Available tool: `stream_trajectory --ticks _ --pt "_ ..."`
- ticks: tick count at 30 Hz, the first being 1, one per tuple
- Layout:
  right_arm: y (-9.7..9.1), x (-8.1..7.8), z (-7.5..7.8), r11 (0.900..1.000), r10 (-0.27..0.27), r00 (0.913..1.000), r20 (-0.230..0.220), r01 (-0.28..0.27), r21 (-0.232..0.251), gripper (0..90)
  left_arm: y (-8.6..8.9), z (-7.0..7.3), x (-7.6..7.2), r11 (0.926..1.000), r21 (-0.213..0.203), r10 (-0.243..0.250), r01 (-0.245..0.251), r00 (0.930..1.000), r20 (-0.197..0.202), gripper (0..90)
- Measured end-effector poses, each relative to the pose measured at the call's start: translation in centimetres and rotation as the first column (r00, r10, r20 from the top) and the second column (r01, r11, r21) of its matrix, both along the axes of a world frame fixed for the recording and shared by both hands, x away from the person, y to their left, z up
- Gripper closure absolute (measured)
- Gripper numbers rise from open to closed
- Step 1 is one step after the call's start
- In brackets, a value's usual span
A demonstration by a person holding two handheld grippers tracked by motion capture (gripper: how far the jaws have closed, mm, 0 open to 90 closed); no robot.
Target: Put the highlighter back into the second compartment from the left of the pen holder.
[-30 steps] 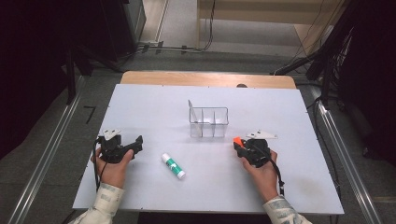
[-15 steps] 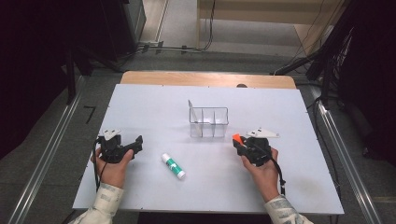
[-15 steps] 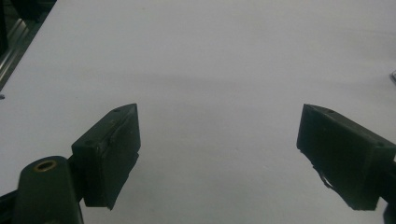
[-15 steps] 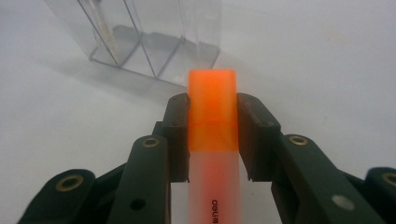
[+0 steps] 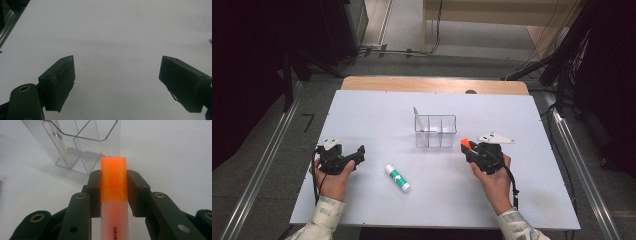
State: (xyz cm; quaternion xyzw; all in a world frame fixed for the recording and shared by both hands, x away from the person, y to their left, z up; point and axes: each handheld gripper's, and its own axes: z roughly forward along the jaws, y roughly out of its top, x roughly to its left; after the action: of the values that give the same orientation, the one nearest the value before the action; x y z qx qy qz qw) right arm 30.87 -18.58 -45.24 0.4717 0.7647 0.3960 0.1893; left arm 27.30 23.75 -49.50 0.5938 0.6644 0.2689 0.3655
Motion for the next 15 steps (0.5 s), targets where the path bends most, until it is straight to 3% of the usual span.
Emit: stream_trajectory --ticks 15 --pt "2.2 1.2 3.1 0.9983 0.047 0.9972 0.058 -0.048 0.032 64.6 0.0 0.0 0.0 1.0000 -0.004 0.000 0.000 1.0000 0.000 14.0"
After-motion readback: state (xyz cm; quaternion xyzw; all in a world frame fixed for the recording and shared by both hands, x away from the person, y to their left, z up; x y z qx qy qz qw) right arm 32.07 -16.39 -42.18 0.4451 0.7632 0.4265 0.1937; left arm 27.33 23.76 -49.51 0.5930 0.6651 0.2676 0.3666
